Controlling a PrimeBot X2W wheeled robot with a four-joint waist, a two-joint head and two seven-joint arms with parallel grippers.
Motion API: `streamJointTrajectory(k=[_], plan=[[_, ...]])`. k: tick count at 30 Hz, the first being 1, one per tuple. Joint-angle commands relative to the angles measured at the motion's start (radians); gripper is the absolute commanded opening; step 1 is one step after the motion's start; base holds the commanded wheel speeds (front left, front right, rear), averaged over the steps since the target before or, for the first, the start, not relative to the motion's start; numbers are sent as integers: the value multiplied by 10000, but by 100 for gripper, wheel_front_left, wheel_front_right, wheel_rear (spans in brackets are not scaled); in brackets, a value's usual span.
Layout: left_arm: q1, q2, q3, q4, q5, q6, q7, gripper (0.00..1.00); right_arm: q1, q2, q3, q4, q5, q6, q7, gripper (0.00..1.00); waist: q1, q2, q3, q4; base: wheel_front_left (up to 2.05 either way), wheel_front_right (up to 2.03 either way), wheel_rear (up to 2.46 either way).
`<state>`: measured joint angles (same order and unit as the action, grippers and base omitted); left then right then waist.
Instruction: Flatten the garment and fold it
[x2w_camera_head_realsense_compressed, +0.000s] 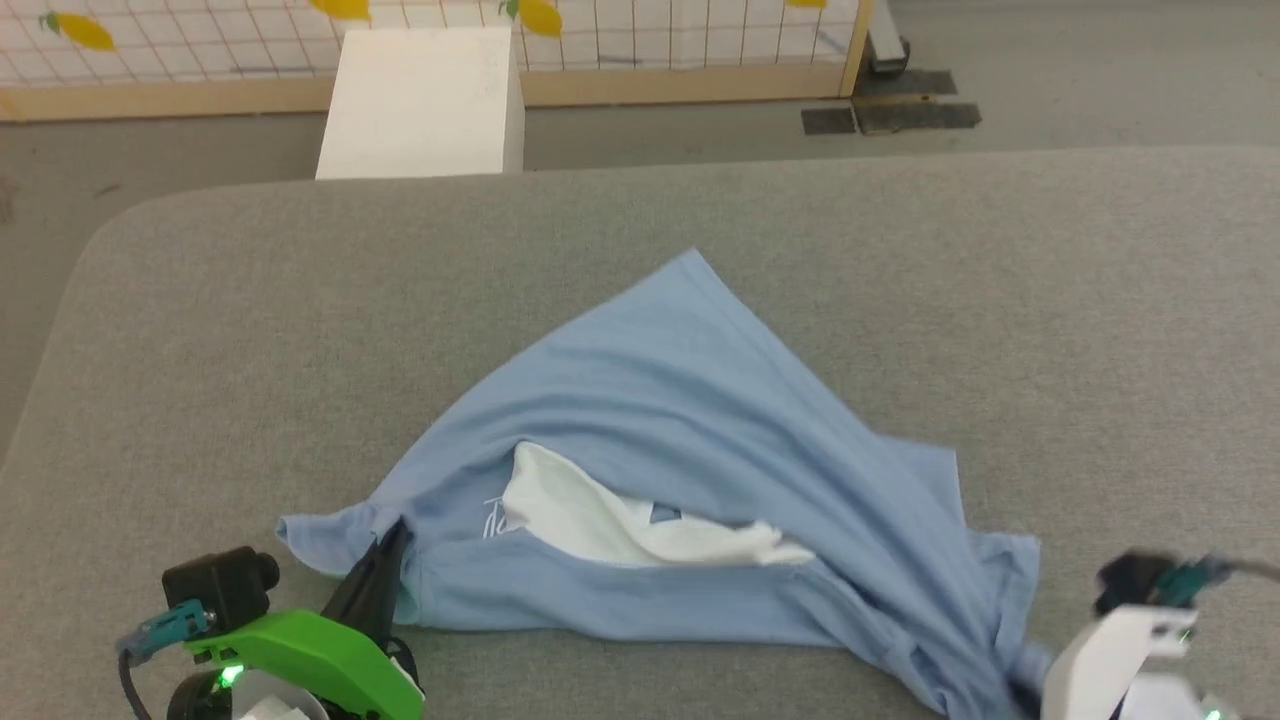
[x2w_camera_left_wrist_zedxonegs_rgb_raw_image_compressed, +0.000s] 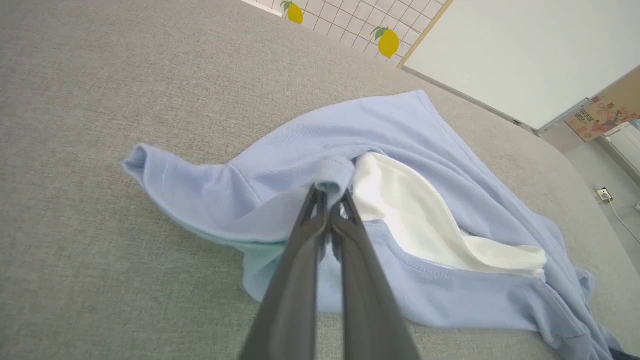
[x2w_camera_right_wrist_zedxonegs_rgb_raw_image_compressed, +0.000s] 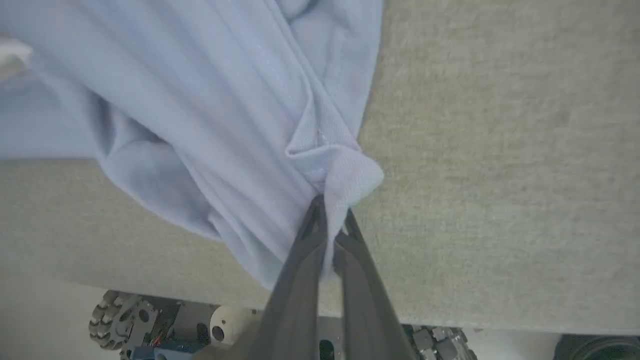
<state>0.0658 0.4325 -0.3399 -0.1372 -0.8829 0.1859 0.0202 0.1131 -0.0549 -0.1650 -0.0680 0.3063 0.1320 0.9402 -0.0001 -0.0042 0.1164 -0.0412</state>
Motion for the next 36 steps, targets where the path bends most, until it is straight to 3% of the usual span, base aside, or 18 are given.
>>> streamJointTrajectory(k=[1, 5, 6, 7, 8, 16, 23, 30, 36], plan=[[-18, -67, 0, 40, -39, -6, -44, 0, 213, 26, 108, 265, 127, -13, -101, 0, 1, 42, -65, 9, 0, 0, 0], [0, -121, -1, 136, -98, 10, -56, 0, 287, 42, 244, 842, 553, -13, -643, 0, 1, 42, -52, 54, 0, 0, 0], [2, -126, 7, 156, -108, 12, -68, 0, 221, 43, 234, 913, 628, -13, -828, 15, 1, 42, -59, 56, 0, 0, 0], [7, -136, 19, 172, -121, 21, -78, 0, 147, 43, 231, 914, 763, -13, -990, 47, 1, 42, -66, 55, 0, 0, 0], [11, -142, 29, 182, -130, 28, -90, 0, 65, 44, 191, 880, 892, -13, -1180, 100, 1, 42, -68, 51, 0, 0, 0], [12, -108, 109, 238, -122, 66, -197, 0, -1091, 45, -671, -584, 2014, -13, -3541, 100, 1, 42, -105, 2, 0, 0, 0], [-97, -73, 72, 214, -101, 35, -174, 0, -2163, 46, -576, -1097, 1617, -13, -5481, 100, 1, 42, 27, 130, 0, 0, 0], [-420, 38, 22, 105, -40, -127, -113, 0, -4060, 46, 174, 82, 649, -13, -5510, 100, 1, 42, 772, 639, 0, 0, 0], [-1041, 27, -84, 17, -47, -485, -55, 0, -6600, -59, 911, 1597, -806, -13, -4294, 100, 1, 42, 1966, 1618, 0, 0, 0]])
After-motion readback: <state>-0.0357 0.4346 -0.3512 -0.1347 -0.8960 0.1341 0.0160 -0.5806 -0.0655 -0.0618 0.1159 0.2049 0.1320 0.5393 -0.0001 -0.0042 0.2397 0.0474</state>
